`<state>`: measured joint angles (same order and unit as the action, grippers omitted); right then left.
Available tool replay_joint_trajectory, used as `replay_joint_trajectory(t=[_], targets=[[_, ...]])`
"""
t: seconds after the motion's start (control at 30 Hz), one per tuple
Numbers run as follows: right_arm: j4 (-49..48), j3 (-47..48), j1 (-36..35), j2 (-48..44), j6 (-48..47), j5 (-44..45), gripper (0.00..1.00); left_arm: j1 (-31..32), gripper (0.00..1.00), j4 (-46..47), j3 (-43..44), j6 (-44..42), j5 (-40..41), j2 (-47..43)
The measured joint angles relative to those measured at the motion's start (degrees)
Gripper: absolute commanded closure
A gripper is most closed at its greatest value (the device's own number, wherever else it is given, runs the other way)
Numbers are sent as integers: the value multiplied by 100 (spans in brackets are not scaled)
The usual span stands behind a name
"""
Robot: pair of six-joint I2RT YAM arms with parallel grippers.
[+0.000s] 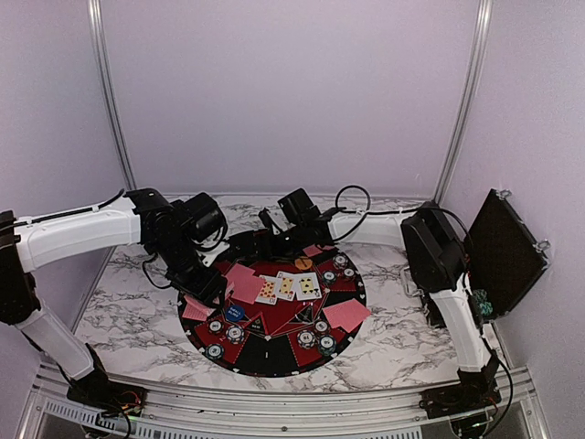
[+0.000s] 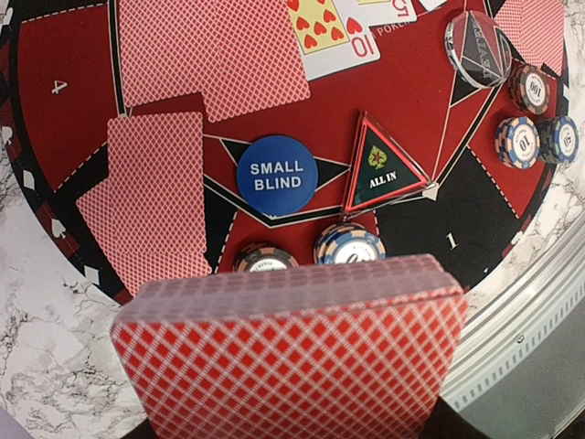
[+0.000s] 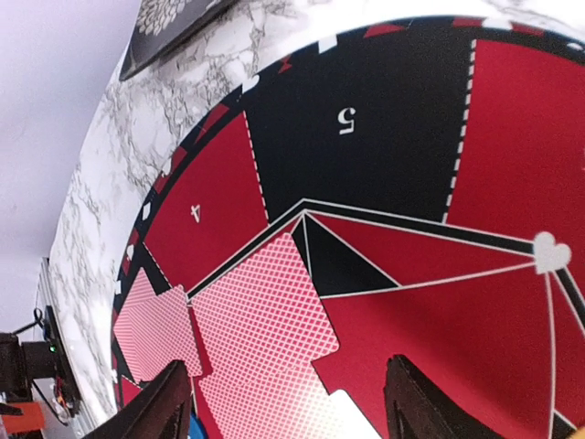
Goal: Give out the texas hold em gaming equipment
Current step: Place the poker card in the community card area, then place the face-down deck piles on the poker table mat.
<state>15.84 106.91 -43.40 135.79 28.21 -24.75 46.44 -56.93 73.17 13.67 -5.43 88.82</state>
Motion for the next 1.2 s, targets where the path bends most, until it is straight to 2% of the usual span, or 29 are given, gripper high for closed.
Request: replay_joint_trajectory(t=[0.07,0.27,0.4,0.73,1.2], targets=[[-33,-190,46,-249,-7,50,18,0,38,9,63,22,20,52],[-273,-1147,289,-1244,4,184,13,-2,38,13,326,68,46,341],[-498,-1985,483,-1991,26,273,11,-22,38,24,579,74,55,612],[-693,-3335,654,-3314,22,614,11,-306,38,57,1370,68,140,1460],[-629,-4048,723,-4669,-151,1088,10,-890,38,149,2994,42,190,3132]])
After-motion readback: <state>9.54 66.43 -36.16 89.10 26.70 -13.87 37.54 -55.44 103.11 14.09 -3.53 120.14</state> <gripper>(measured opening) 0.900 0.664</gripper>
